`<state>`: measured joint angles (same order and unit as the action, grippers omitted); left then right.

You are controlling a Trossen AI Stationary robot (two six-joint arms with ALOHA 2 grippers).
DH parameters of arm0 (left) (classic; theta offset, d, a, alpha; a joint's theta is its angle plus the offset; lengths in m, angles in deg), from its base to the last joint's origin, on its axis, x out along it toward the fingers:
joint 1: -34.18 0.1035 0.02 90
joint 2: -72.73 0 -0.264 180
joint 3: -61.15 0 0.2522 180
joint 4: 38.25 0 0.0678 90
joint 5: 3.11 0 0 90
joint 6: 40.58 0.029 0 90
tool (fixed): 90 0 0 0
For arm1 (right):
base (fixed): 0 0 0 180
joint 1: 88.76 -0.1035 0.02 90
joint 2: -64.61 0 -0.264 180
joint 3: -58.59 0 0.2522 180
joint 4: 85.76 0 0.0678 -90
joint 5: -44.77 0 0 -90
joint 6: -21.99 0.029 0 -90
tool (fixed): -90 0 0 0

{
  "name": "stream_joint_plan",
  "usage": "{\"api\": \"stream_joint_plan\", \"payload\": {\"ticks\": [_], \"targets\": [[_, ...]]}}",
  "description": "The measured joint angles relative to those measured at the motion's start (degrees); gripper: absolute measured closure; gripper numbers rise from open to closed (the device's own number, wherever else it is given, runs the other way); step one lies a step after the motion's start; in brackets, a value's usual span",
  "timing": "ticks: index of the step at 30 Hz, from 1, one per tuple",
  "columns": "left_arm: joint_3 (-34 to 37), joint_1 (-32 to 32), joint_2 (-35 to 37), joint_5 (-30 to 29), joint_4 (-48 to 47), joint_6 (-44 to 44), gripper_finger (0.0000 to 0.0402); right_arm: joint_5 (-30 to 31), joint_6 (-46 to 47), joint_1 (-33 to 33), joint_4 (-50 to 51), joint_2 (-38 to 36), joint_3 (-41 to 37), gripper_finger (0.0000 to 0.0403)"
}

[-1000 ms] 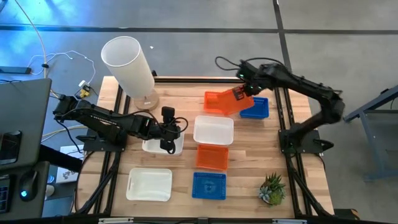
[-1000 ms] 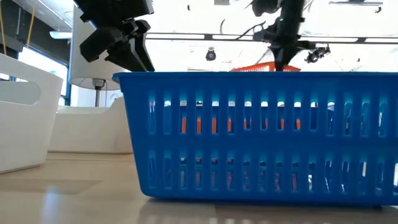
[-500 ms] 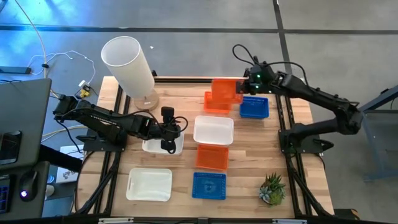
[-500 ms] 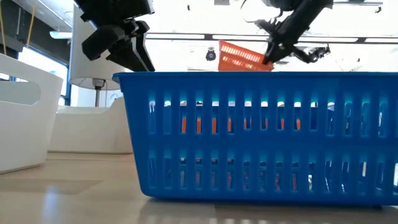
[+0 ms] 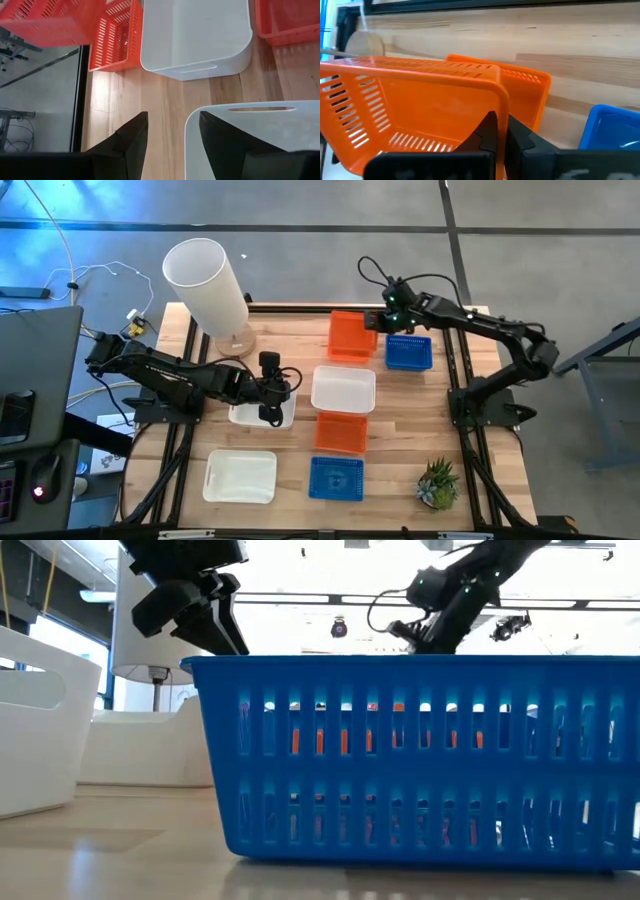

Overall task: Stack baskets by color
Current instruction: Stack the top left orange bin on the top right orange bin

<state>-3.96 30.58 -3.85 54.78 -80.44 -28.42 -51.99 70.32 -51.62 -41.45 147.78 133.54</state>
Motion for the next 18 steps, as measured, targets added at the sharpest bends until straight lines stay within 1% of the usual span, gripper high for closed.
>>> {"api": "stream_joint_plan", "payload": {"ticks": [9,18], "targets": [[0.00,0.09,0.00,0.00,0.00,-2.55,0.0236,-2.62,2.69,1.33,0.09,3.76,0.00,0.0403],[0.00,0.09,0.00,0.00,-0.10,-2.55,0.0236,-3.90,2.71,2.17,0.42,7.31,0.00,0.0403]]}}
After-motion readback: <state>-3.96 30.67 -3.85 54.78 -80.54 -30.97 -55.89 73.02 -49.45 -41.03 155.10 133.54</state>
